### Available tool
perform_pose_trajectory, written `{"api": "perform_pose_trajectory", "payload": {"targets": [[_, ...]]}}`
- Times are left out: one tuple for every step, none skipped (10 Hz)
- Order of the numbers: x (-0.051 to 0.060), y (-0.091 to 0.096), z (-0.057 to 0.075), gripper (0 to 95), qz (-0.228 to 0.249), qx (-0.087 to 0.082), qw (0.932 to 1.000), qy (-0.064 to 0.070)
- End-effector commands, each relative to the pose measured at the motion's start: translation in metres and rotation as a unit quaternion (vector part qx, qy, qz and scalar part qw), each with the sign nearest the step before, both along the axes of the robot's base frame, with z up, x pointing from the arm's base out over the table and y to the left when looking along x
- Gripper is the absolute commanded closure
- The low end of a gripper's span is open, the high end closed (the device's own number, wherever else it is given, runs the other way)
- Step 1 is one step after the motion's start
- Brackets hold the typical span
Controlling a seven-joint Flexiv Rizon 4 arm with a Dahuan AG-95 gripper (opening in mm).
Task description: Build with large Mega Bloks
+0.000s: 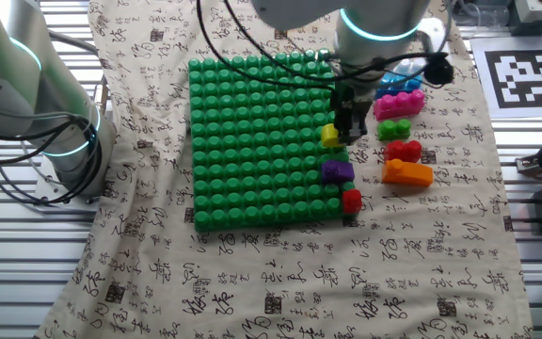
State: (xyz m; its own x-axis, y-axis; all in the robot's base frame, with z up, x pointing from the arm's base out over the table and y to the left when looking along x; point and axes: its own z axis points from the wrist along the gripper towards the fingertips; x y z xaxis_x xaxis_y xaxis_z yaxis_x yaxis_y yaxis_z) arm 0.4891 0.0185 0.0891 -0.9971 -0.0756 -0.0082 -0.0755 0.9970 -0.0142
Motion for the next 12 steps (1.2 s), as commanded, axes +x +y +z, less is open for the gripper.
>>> {"api": "perform_pose_trajectory", "payload": {"targets": [[-0.003,-0.001,-0.004,95.0,0.002,0.001,1.0,-0.003],[-0.005,-0.001,-0.007,95.0,0.001,0.0,1.0,-0.004],[-0.007,0.0,-0.011,95.0,0.0,0.001,1.0,-0.008],[-0.008,0.0,-0.014,95.0,0.001,0.001,1.0,-0.01],[-0.008,0.002,-0.016,95.0,0.0,0.0,0.9999,-0.011],[-0.008,0.003,-0.018,95.0,-0.001,0.0,0.9999,-0.012],[-0.008,0.004,-0.019,95.0,0.0,0.0,0.9999,-0.014],[-0.008,0.004,-0.02,95.0,0.0,0.0,0.9999,-0.015],[-0.009,0.003,-0.022,95.0,0.003,0.0,0.9998,-0.018],[-0.01,0.003,-0.023,95.0,0.005,0.0,0.9998,-0.021],[-0.01,0.003,-0.024,95.0,0.006,0.0,0.9997,-0.025],[-0.01,0.003,-0.024,95.0,0.007,0.0,0.9997,-0.025]]}}
